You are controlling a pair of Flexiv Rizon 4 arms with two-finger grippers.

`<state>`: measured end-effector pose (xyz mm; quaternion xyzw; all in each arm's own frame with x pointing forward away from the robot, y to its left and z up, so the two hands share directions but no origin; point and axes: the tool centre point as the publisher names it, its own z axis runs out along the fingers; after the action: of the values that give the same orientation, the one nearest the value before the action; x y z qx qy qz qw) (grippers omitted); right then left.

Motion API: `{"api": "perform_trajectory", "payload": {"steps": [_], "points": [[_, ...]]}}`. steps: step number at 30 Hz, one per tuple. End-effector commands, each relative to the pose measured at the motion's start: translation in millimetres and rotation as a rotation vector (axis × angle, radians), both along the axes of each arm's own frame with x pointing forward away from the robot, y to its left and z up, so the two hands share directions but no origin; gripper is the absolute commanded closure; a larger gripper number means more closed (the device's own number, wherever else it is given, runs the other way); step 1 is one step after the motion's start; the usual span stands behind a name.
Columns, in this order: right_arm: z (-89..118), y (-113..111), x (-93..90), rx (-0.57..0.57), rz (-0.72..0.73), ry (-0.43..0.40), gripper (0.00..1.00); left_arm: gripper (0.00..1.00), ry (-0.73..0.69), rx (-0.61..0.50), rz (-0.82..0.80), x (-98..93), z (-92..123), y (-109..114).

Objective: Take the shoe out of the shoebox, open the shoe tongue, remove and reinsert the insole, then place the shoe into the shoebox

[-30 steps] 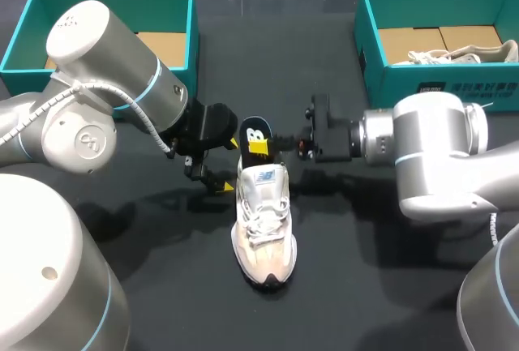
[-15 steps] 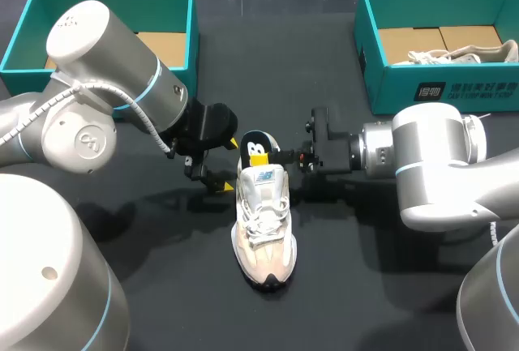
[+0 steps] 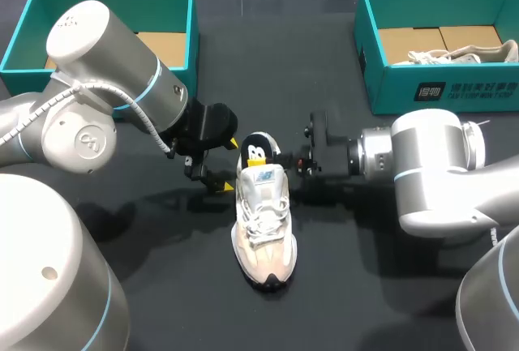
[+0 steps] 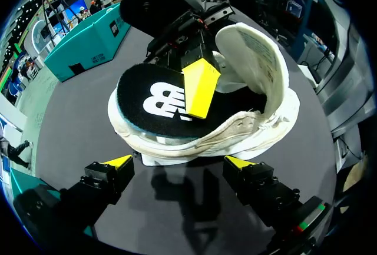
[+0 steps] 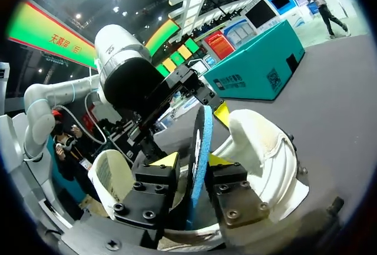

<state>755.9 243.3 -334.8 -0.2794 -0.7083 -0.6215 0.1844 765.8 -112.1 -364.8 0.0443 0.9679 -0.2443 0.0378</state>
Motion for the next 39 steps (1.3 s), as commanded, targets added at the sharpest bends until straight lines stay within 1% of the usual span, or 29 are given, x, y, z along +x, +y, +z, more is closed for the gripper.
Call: {"api": "perform_trajectory", "payload": {"steps": [1, 8, 11, 14, 15, 16, 24, 34, 39], "points": [[14, -2, 5.5, -0.028, 0.009, -0.011, 0.55, 0.0, -0.002, 0.001, 0.001, -0.9, 0, 0], [25, 2, 19.6, -0.046, 0.033, -0.04, 0.58, 0.0, -0.002, 0.001, 0.001, -0.9, 0, 0], [27, 5, 22.6, -0.046, 0.044, -0.047, 0.64, 0.0, -0.002, 0.001, 0.001, -0.9, 0, 0], [26, 6, 25.7, -0.045, 0.047, -0.044, 0.76, 0.0, -0.002, 0.001, 0.001, -0.9, 0, 0], [25, 6, 26.3, -0.043, 0.048, -0.041, 0.93, 0.0, -0.002, 0.001, 0.001, -0.9, 0, 0], [24, 6, 26.7, -0.042, 0.047, -0.038, 1.0, 0.0, -0.002, 0.001, 0.001, -0.9, 0, 0], [16, 4, 24.4, -0.033, 0.033, -0.017, 1.0, 0.0, -0.002, 0.001, 0.001, -0.9, 0, 0], [4, -5, 10.7, -0.017, -0.011, 0.021, 1.0, 0.0, -0.002, 0.001, 0.001, -0.9, 0, 0], [1, -8, 5.4, -0.016, -0.032, 0.035, 1.0, 0.0, -0.002, 0.001, 0.001, -0.9, 0, 0]]}}
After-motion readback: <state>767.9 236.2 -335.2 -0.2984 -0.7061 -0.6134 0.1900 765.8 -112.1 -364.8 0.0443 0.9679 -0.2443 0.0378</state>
